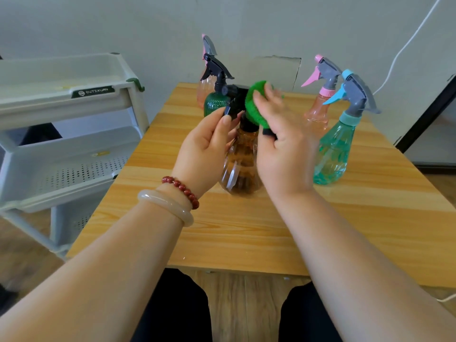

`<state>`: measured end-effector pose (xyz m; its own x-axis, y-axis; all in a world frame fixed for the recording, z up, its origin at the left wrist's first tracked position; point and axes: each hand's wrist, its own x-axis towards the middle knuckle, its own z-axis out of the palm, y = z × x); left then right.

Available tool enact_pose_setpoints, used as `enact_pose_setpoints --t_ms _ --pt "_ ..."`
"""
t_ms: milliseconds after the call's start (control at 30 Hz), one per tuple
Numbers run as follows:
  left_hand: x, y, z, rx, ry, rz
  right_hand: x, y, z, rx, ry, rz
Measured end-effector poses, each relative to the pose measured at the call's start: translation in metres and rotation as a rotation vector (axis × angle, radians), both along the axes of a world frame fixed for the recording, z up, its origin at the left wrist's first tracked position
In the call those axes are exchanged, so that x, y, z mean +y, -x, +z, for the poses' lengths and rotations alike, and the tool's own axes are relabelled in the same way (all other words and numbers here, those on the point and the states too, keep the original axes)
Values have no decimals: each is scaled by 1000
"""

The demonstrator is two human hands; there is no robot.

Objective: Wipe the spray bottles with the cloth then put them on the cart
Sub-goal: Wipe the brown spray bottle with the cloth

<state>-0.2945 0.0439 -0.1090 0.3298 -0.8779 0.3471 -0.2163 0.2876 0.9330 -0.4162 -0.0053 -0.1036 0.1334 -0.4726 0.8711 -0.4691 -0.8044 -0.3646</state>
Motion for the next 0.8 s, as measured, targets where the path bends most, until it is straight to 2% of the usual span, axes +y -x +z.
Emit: enact_pose_setpoints --t_ms 200,400,600,700,800 --pt "0 1 3 -36 25 3 5 17 -24 205 -121 28" --pt "-1 7 1 12 20 -10 7 11 3 120 -21 -36" --pt "3 4 4 -76 18 9 9 17 -24 224 -194 69" --pt "4 0 5 -50 -48 -29 14 23 -11 59 -219 44" --pt "11 -2 5 155 -48 -102 18 18 7 -138 -120 26"
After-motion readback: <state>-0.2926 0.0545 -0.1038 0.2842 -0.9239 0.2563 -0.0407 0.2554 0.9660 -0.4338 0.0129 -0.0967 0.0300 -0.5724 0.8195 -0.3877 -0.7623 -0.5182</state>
